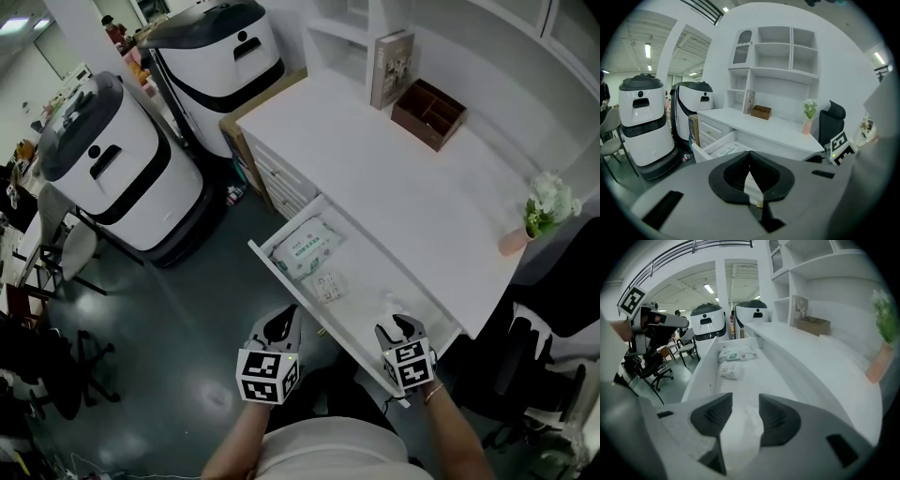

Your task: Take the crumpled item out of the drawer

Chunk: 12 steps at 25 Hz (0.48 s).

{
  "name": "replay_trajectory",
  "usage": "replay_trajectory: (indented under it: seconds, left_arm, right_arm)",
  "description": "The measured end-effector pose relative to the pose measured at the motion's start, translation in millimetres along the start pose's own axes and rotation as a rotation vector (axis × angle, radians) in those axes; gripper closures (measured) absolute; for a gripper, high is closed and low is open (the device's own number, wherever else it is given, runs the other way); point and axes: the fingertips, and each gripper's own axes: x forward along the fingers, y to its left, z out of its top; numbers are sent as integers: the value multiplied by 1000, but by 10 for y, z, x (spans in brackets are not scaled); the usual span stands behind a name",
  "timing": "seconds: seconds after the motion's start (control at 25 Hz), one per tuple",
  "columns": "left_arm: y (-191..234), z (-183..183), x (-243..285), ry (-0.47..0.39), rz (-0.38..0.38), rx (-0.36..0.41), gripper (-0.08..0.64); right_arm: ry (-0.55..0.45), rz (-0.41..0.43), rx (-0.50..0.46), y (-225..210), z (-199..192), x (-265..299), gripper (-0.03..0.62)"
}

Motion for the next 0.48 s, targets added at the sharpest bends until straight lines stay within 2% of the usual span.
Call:
replay_trajectory:
  seconds: [0.24, 0.48]
  left_arm:
    - [51, -35, 22, 14, 36, -20, 568]
    - [54, -75, 38, 30, 58, -41, 568]
  right_arm:
    - [124, 49, -63, -46, -239, 249, 416]
    - [226, 62, -177, -72, -426, 432, 416]
